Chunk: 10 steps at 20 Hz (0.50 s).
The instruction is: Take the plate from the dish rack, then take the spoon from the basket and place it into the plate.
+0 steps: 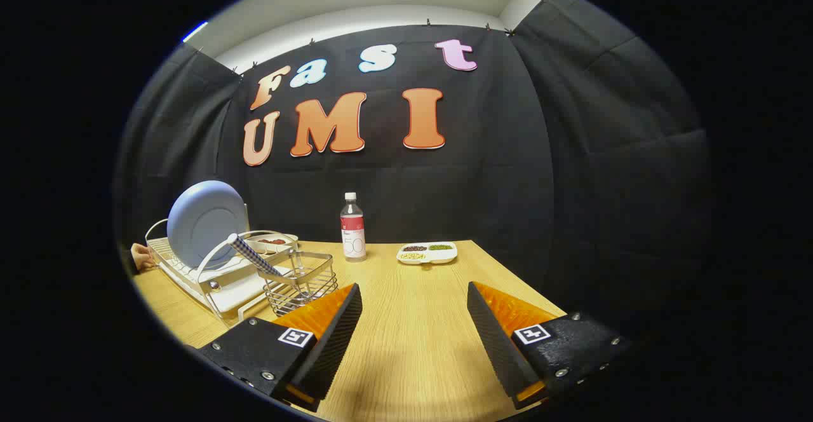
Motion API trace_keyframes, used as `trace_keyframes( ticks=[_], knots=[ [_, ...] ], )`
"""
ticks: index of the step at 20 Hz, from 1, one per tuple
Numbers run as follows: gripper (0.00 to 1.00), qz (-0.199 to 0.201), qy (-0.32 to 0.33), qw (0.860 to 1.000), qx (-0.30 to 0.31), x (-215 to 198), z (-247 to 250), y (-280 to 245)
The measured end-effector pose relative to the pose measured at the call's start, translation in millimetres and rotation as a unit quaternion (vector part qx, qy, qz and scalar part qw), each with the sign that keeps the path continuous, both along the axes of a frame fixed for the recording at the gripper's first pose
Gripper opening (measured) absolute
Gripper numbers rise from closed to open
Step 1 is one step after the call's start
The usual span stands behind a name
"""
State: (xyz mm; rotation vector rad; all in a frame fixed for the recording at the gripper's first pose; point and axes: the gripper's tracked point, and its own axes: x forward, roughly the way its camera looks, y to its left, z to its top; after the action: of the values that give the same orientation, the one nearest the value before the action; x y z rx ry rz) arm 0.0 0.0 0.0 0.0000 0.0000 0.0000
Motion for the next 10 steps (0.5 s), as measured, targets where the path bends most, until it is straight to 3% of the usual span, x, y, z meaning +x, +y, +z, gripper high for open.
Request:
trace_keyframes(
  ticks=[2, 4, 6, 8, 10],
  knots=[
    [0.99, 0.001, -0.007, 1.0, 0.0, 2, 2, -1],
    [0.98, -0.001, 0.006, 1.0, 0.014, 31, -6, -3],
    [0.99, -0.031, 0.02, 0.999, -0.002, 81, -9, -12],
    [0.99, -0.051, 0.022, 0.998, -0.011, 119, 20, -14],
    [1.0, -0.051, -0.004, 0.998, 0.022, 120, 89, 6]
  ],
)
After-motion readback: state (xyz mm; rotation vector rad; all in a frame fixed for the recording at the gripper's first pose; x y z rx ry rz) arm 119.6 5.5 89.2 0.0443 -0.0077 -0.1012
